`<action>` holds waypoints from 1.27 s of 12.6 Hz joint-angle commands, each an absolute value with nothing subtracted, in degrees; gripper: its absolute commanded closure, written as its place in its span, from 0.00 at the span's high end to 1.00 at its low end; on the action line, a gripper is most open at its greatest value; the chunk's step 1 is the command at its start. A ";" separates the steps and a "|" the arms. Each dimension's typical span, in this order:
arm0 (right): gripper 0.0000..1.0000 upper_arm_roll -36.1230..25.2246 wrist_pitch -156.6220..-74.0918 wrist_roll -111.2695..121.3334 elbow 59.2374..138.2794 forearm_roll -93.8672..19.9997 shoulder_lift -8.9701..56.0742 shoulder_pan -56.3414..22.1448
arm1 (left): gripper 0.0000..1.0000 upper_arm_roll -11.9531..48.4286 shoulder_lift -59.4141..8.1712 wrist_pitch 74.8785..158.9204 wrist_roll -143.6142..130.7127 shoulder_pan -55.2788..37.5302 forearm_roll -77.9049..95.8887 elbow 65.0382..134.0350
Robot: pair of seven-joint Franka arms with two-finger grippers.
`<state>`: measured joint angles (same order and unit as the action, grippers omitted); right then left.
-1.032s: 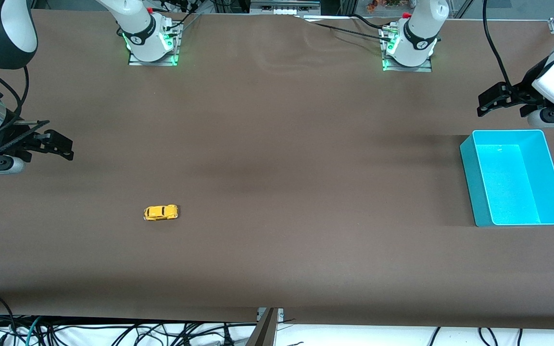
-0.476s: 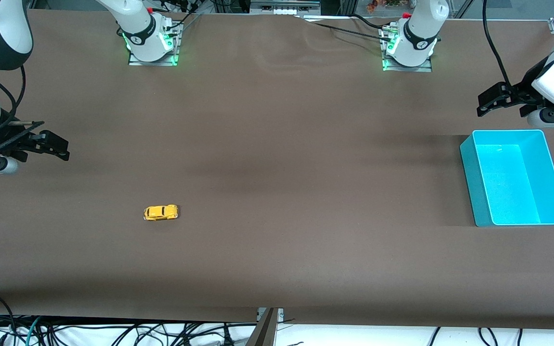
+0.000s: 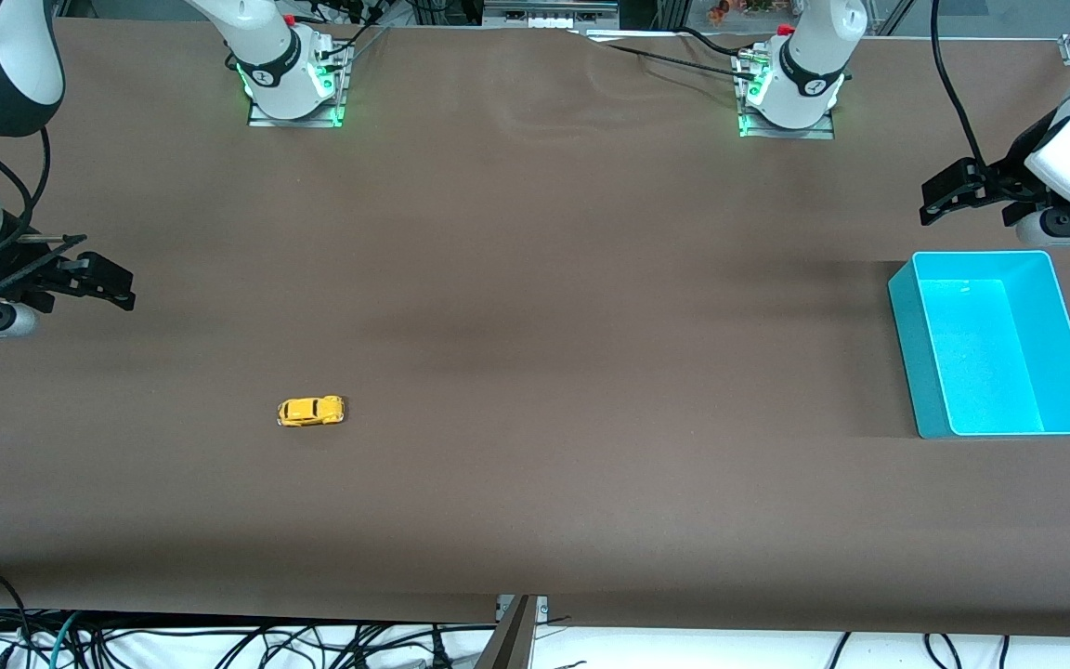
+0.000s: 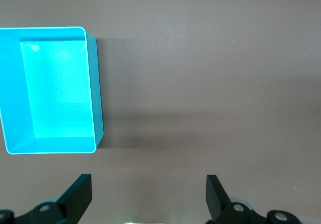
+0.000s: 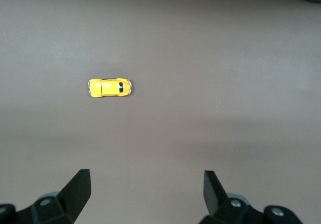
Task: Wind and store yellow beetle car
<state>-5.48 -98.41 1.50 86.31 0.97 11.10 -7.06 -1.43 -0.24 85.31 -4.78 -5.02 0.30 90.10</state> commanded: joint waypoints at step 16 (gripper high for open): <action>0.99 -4.83 -101.49 34.07 89.11 -0.97 29.17 -13.27 | 1.00 -1.41 -0.26 84.38 -5.19 -4.83 1.23 88.95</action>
